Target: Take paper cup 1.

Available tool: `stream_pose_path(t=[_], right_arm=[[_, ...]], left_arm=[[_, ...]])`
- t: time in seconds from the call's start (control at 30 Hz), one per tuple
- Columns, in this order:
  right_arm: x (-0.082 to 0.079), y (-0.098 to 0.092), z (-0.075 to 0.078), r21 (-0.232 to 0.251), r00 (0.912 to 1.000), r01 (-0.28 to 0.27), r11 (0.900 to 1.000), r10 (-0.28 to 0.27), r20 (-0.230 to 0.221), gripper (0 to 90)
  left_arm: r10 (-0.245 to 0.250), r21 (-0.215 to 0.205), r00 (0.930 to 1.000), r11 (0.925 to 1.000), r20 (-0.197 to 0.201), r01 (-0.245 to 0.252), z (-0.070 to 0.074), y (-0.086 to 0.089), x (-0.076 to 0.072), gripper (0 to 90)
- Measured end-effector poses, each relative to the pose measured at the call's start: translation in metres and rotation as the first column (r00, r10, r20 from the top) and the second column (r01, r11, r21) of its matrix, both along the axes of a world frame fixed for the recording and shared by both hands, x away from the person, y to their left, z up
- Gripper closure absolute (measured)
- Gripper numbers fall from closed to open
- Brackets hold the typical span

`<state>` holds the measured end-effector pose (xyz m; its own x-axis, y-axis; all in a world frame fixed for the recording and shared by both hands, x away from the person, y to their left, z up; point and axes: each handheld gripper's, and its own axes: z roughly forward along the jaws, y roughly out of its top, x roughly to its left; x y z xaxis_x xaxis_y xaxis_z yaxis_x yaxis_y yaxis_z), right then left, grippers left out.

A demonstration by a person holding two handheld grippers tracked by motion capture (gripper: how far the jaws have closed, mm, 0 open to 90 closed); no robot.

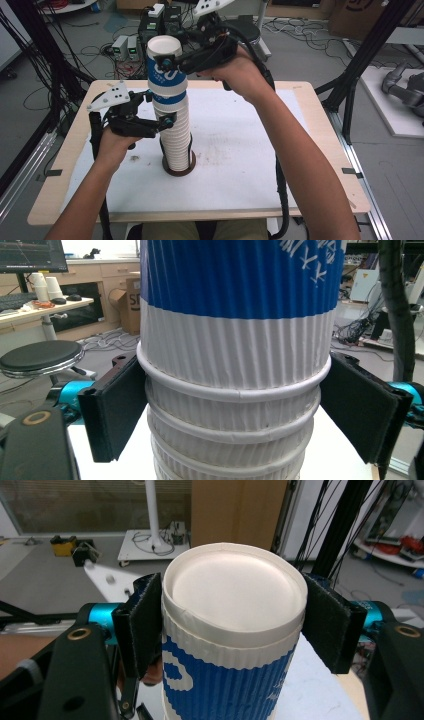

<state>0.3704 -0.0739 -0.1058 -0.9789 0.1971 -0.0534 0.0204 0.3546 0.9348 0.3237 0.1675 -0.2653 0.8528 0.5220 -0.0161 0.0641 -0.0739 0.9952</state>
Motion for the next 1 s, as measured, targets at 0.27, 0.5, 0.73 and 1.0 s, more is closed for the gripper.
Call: stream_pose_path(t=[0.27,0.5,0.73,1.0], right_arm=[[-0.006,-0.022,0.029,0.13,0.9983,0.039,0.991,-0.045,0.037,30.2],[-0.017,-0.053,0.046,0.198,0.991,0.083,0.977,-0.102,0.086,30.1],[-0.028,-0.1,0.03,0.168,0.9813,0.152,0.974,-0.169,0.091,30.1],[-0.031,-0.157,-0.023,0.105,0.963,0.265,0.959,-0.268,0.025,30.2]], left_arm=[[0.001,-0.002,1.0,1.0,0.001,-0.001,0.0,0.0,0.0,14.7],[0.012,-0.001,0.9999,0.9999,-0.007,-0.012,0.0,-0.001,-0.001,14.5],[0.028,0.006,0.9996,0.9996,-0.007,-0.028,0.001,-0.001,-0.004,13.8],[0.05,-0.063,0.9985,0.9968,0.021,-0.048,0.002,0.014,-0.021,13.1]])
